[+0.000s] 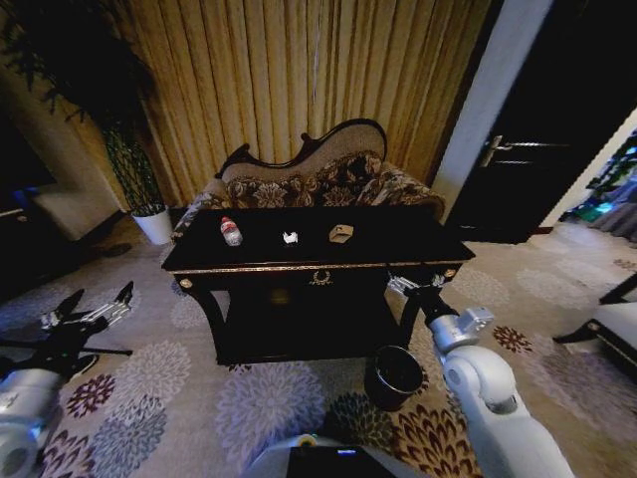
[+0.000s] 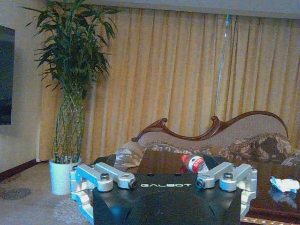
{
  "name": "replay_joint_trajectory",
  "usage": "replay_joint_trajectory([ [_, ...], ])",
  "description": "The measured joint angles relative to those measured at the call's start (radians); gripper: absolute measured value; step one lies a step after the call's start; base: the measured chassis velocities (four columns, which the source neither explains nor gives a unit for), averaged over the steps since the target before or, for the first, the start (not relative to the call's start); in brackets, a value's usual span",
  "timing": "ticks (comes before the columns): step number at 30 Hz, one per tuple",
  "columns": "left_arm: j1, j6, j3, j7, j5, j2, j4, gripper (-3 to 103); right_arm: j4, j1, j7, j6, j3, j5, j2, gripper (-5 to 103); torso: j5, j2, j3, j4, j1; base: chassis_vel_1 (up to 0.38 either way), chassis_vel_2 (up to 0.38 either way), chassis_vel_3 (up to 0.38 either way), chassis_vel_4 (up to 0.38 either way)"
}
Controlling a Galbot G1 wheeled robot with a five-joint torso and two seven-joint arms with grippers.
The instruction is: Move to the front of the table and place the trash on the table into the trash bin.
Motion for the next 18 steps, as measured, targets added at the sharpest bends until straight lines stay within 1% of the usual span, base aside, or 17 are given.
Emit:
replay_joint_trajectory([
  [2,0.001,-0.001,-0.002,0.001,0.000,0.000,0.000,100,0.000,0.001,0.000,0.000,-0.001,0.000,0.000,100,0.0001,0.000,0.000,0.0003,0.000,-0.073,0.081,0.070,-0.079],
  [15,0.001,-0.002,-0.001,0.001,0.002,-0.001,0.000,100,-0.005,0.004,-0.001,0.000,-0.002,0.003,-0.003,100,0.0001,0.000,0.000,0.0000,0.000,-0.078,0.069,0.084,-0.069],
  [17,0.001,-0.002,-0.001,0.002,0.002,-0.001,0.000,100,-0.005,0.004,-0.001,0.000,-0.003,0.003,-0.003,100,0.0001,0.000,0.000,0.0003,0.000,-0.073,0.067,0.079,-0.065],
  [18,0.001,-0.003,-0.001,0.002,0.003,-0.001,0.000,100,-0.005,0.004,-0.001,0.000,-0.003,0.003,-0.002,100,0.0001,0.000,0.000,0.0000,0.000,-0.059,0.065,0.080,-0.065],
])
